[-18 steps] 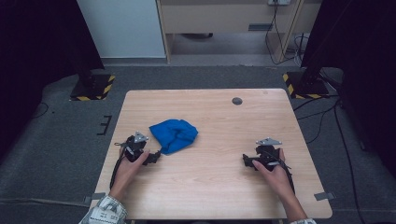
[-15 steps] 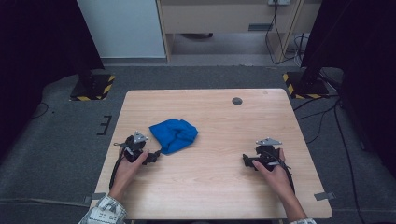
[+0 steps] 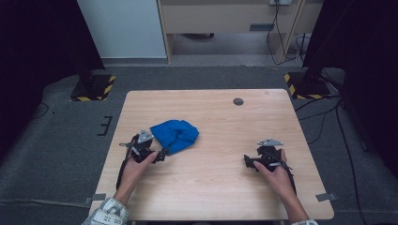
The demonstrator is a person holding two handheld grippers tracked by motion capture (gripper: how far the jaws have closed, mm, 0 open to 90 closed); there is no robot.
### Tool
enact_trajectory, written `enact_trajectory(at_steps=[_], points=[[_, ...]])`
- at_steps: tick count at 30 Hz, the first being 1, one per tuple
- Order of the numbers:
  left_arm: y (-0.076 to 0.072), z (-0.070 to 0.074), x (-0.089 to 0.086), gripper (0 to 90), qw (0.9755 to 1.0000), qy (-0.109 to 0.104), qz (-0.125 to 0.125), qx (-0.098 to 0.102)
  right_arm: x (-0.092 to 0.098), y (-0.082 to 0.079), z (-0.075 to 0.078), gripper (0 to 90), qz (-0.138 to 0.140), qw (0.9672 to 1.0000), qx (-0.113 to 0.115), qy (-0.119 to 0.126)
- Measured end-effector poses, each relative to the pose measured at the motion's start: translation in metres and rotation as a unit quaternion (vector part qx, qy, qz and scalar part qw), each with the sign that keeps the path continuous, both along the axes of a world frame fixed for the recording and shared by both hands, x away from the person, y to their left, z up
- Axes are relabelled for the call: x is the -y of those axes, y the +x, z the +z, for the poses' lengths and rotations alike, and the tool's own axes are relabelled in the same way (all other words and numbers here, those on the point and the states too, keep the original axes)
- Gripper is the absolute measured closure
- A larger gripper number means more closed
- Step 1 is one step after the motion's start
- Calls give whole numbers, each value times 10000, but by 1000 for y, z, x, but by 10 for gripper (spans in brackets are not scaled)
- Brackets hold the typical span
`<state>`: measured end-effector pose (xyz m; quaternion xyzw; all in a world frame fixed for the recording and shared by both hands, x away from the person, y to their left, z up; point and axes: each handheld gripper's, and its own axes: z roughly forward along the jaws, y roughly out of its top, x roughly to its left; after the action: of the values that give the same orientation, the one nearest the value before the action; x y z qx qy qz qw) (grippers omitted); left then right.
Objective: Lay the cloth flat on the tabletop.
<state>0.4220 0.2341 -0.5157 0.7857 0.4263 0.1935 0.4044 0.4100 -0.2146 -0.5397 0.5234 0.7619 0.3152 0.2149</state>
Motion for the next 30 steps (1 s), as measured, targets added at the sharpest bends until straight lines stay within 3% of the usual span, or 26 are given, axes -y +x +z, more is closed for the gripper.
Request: enact_trajectory(at_steps=[3,6,10,13,18,22,26,30], points=[[3,-3,12,57,9997,192,-94,88,0,0,0,6,-1,10000,1,-1],[11,-8,21,66,9997,249,-68,41,0,0,0,6,-8,10000,-4,3],[21,-13,31,91,9994,308,-20,-159,0,0,0,5,-13,10000,-5,1],[24,-17,32,209,9990,394,78,-181,0,0,0,6,-16,10000,-4,1],[26,-17,29,501,9990,432,90,-110,-1,-1,0,6,-36,10000,-10,4],[22,-16,35,653,9985,496,-170,-130,0,-1,1,12,38,10000,-53,12],[17,-15,48,689,9974,503,-499,-164,1,-1,2,38,73,9999,-90,-11],[8,-14,63,694,9950,497,-849,-180,-2,-1,8,140,227,9997,-107,-12]])
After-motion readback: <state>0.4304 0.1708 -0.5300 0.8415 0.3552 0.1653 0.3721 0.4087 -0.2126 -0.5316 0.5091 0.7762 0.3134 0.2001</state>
